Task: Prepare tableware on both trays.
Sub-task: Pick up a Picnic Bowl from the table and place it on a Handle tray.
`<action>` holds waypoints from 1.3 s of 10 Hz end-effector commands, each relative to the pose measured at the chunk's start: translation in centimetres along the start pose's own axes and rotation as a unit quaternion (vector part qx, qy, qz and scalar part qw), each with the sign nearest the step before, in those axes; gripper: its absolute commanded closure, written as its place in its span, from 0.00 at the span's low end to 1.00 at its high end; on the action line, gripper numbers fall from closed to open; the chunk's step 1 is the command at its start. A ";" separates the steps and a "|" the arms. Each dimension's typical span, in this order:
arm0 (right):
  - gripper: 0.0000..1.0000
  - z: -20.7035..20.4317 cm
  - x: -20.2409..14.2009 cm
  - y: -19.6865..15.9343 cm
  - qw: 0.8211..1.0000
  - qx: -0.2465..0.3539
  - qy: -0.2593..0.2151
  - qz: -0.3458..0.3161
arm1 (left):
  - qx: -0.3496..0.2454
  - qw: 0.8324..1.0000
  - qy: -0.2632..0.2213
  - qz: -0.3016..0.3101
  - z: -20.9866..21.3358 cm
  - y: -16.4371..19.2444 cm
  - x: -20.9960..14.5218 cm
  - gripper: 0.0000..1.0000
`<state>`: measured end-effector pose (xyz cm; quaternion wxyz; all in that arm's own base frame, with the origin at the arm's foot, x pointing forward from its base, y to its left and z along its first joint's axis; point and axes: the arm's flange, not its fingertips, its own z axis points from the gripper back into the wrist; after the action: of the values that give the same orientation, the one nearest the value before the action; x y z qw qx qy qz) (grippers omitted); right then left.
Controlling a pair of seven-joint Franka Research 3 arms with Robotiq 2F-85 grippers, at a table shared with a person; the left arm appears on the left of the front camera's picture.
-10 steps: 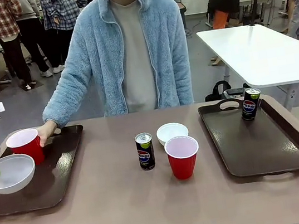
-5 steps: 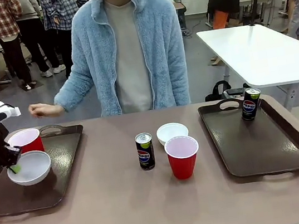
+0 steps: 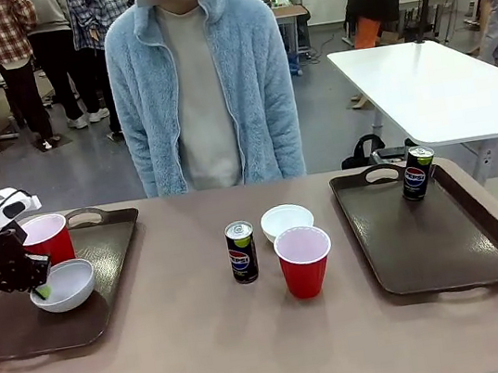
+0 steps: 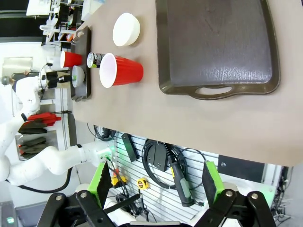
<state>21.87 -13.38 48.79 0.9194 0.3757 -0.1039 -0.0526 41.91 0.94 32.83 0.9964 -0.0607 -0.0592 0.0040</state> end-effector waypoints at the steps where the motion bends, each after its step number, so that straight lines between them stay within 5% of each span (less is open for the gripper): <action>1: 0.00 0.0 0.0 0.0 1.000 0.008 0.000 0.004 | -0.009 1.000 0.002 0.003 -0.8 0.1 -7.4 0.25; 2: 0.00 0.0 0.0 0.0 1.000 0.008 0.000 0.004 | -0.010 1.000 0.002 0.002 -0.4 0.0 -7.4 0.12; 3: 0.00 0.0 0.0 0.0 1.000 0.008 0.000 0.004 | -0.005 1.000 0.002 -0.001 0.5 -0.2 -7.3 0.26; 4: 0.00 0.0 0.0 0.0 1.000 0.008 0.000 0.004 | -0.003 1.000 -0.002 -0.001 1.5 -0.5 -8.0 0.00; 5: 0.00 0.0 0.0 0.0 1.000 0.008 0.000 0.004 | 0.000 1.000 -0.006 -0.009 2.7 -0.8 -7.8 0.07; 8: 0.00 0.0 0.0 0.0 1.000 0.008 0.000 0.004 | -0.010 1.000 -0.009 -0.024 5.6 -1.8 -8.3 0.00; 9: 0.00 0.0 0.0 0.0 1.000 0.008 0.000 0.004 | -0.017 0.999 -0.004 -0.030 6.6 -2.1 -8.5 0.08; 10: 0.00 0.0 0.0 0.0 1.000 0.008 0.000 0.004 | -0.014 0.999 -0.004 -0.038 7.9 -2.6 -9.2 0.00; 13: 0.00 0.0 0.0 0.0 1.000 0.008 0.000 0.004 | -0.009 0.998 -0.030 -0.061 11.2 -3.6 -10.8 0.00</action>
<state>21.88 -13.38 48.79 0.9195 0.3755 -0.1039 -0.0526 35.46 -1.07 45.92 0.9930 -0.0736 -0.0767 -0.0512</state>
